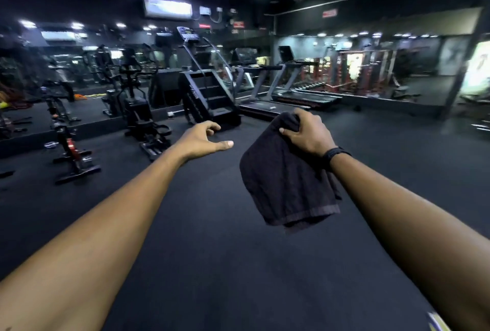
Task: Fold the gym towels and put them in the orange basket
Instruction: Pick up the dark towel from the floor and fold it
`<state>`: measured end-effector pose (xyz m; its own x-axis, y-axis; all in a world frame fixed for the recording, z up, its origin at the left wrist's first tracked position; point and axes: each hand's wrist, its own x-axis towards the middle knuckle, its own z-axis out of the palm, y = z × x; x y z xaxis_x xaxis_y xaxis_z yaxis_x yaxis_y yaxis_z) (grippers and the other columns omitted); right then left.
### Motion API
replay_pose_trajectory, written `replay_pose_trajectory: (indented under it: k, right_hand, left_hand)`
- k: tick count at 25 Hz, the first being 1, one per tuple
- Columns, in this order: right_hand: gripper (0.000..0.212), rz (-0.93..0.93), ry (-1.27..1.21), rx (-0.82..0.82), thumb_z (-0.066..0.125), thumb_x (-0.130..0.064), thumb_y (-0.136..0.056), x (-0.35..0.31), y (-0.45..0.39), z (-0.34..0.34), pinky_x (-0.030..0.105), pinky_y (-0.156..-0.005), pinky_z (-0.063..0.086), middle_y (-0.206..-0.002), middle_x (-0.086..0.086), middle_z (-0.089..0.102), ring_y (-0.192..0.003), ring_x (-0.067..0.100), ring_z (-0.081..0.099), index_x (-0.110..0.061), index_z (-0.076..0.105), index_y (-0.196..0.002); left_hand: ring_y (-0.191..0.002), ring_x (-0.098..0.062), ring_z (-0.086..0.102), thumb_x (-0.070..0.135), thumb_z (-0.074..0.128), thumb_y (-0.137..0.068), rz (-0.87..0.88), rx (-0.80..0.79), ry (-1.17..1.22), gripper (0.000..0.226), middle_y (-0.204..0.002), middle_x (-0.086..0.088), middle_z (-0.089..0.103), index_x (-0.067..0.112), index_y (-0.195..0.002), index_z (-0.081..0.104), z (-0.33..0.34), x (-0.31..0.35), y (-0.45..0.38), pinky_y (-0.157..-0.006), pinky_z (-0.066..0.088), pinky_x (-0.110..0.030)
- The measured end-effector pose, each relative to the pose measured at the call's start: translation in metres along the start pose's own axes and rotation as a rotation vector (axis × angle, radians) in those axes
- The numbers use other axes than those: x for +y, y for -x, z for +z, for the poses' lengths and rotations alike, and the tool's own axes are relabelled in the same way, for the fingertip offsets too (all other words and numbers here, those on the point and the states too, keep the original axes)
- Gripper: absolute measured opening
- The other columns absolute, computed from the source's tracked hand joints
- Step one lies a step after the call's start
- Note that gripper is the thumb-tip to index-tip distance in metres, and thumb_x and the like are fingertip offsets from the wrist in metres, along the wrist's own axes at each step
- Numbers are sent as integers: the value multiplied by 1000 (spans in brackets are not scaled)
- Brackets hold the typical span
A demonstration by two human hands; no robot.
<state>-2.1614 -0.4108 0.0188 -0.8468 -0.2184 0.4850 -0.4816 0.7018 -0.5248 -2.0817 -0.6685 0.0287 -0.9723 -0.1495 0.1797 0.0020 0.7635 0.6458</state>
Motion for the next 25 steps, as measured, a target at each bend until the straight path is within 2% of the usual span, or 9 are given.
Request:
replay_pose_trajectory:
  k: [3,7,14,19,25]
  right_hand:
    - [23,123,53,63,67,-38,-84,45,44,-54,36,-79,45,-103,9,64,-101,32,59,-26,48,-91]
    - [26,302,148,187,68,-39,-81,103,127,-148,35,-75,44,-100,8,64,-99,33,59,-22,52,-91]
    - [28,568,332,328,68,-38,-81,161,329,-289,32,-68,36,-86,1,57,-94,33,59,-22,45,-82]
    - [28,814,446,364,68,-39,-80,175,497,-344,35,-71,41,-99,9,64,-100,34,59,-18,53,-92]
    - [29,1128,485,410,67,-38,-81,190,667,-357,39,-75,45,-98,8,64,-99,35,58,-16,53,-94]
  left_hand:
    - [-119,-15,49,52,75,-74,102,-83,38,66,-134,0,51,26,-131,52,58,46,-1,-96,41,-30]
    - [-122,-15,50,47,75,-76,268,-258,94,62,-134,-2,53,25,-130,53,147,131,23,-99,41,-30]
    - [-124,-18,50,47,75,-77,490,-538,131,64,-136,-2,51,25,-132,51,288,261,143,-102,42,-35]
    - [-119,-18,54,43,76,-77,675,-717,112,63,-131,-5,56,19,-131,54,378,318,259,-102,42,-32]
    - [-121,-17,53,41,77,-76,839,-1012,48,64,-131,-6,56,17,-131,53,497,354,390,-101,41,-31]
